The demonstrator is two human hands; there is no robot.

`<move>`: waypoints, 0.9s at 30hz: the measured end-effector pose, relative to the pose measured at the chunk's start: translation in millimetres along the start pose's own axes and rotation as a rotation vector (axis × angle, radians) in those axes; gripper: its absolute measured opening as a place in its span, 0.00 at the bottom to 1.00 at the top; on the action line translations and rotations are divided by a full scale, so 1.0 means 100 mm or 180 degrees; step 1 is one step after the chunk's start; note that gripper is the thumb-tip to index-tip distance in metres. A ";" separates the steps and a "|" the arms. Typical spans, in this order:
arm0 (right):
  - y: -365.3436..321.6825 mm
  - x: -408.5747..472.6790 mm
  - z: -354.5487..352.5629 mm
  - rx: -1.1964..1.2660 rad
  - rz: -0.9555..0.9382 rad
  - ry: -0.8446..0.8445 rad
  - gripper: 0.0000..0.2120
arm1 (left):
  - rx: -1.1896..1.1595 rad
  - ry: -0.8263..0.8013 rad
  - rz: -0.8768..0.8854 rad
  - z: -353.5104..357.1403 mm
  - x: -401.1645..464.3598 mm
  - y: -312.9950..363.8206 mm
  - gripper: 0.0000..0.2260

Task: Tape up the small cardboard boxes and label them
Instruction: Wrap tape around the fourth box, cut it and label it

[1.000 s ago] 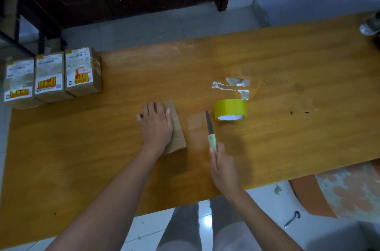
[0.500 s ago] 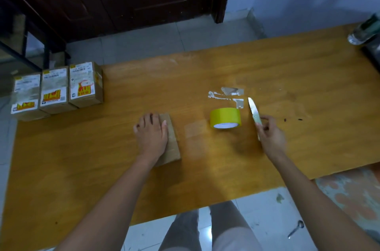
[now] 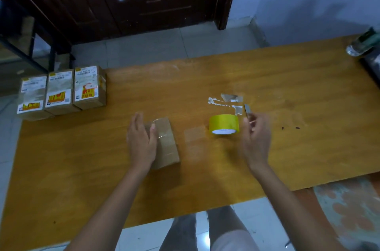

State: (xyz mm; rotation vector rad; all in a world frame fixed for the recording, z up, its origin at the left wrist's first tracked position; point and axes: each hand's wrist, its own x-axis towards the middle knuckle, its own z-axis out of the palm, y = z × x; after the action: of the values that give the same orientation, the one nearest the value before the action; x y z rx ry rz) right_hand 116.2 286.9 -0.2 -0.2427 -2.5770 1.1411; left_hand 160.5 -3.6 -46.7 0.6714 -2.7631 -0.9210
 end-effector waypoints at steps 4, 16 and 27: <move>-0.59 -0.60 0.52 0.0158 -0.0555 -0.1458 0.18 | -0.0507 -0.0468 -0.1378 0.09 -0.30 0.02 0.30; -0.87 -0.72 0.70 0.0514 -0.0100 -0.1627 0.34 | -0.3182 -0.0913 -0.2001 -0.27 -0.21 0.27 0.22; -1.38 -0.60 0.37 0.0659 -0.1017 -0.1675 0.34 | -0.4406 -0.0828 -0.1954 -0.46 -0.23 0.73 0.17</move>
State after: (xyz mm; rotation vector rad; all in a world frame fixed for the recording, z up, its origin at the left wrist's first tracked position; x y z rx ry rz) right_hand 155.3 153.2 66.0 0.5698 -2.7444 1.4788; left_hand 167.0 34.6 34.4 1.0458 -1.3102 -2.6540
